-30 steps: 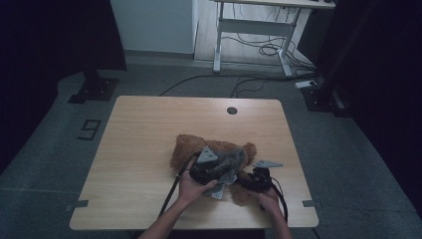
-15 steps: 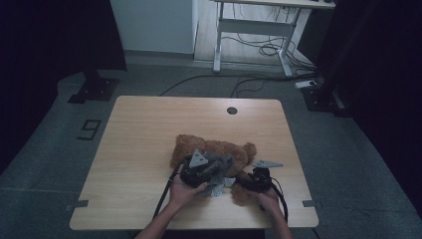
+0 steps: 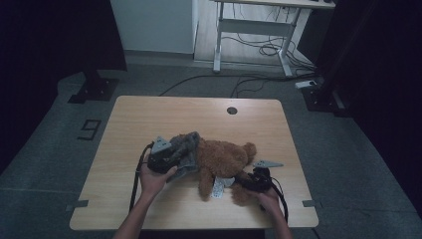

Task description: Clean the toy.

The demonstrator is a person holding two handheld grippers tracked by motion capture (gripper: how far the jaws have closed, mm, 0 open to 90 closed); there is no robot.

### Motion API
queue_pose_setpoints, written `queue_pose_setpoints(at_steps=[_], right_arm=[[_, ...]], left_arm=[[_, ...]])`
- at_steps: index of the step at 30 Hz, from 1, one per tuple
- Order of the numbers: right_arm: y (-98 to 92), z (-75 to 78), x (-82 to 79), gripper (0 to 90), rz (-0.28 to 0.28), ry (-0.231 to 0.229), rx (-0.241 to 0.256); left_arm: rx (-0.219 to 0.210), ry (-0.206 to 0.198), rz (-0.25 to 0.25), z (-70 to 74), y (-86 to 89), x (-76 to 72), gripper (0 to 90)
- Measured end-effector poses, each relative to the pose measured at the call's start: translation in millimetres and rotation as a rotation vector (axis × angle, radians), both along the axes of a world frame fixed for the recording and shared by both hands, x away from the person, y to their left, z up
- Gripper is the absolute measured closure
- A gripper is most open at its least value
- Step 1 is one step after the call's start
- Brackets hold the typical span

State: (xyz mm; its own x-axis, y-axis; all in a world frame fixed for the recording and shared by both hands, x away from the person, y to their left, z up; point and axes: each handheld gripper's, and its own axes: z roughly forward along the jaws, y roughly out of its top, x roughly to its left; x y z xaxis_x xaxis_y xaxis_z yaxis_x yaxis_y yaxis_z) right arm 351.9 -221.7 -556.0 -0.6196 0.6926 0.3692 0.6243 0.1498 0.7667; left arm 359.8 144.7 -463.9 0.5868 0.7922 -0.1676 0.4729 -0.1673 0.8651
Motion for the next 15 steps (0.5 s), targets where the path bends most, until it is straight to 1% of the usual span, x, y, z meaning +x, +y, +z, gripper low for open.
queue_pose_setpoints(at_steps=[1,2,4,7,8,9,11,13,15], right_arm=[[0.1,0.0,0.0,61.3,0.001,0.0,0.001],[0.3,0.1,-0.1,61.3,0.003,-0.002,0.0],[0.4,0.1,-0.2,61.3,0.004,-0.002,0.0],[0.6,0.1,-0.2,61.3,0.003,0.0,-0.001],[0.6,0.1,-0.2,61.3,0.004,0.0,-0.001],[0.6,0.1,-0.2,61.3,0.004,0.0,-0.001],[0.5,0.0,-0.1,61.3,0.003,0.002,-0.001],[0.5,0.0,-0.2,61.3,0.003,0.002,-0.001],[0.4,-0.1,-0.2,61.3,0.002,0.002,-0.003]], left_arm=[[-0.001,0.017,0.012,-2.2,3.8,3.0,75.9],[-0.003,0.046,0.03,-5.4,9.7,7.7,75.8],[0.003,0.064,0.055,-8.3,15.8,11.9,75.8],[-0.007,0.1,0.054,-15.7,22.2,17.9,75.8],[-0.007,0.1,0.054,-15.7,22.2,17.9,75.9],[-0.01,0.11,0.056,-18.2,23.9,19.3,75.9],[-0.005,0.135,0.068,-24.0,26.8,22.8,76.0],[0.023,0.171,0.087,-33.3,29.8,26.8,76.0],[0.017,0.212,0.09,-47.2,33.2,29.3,76.1]])
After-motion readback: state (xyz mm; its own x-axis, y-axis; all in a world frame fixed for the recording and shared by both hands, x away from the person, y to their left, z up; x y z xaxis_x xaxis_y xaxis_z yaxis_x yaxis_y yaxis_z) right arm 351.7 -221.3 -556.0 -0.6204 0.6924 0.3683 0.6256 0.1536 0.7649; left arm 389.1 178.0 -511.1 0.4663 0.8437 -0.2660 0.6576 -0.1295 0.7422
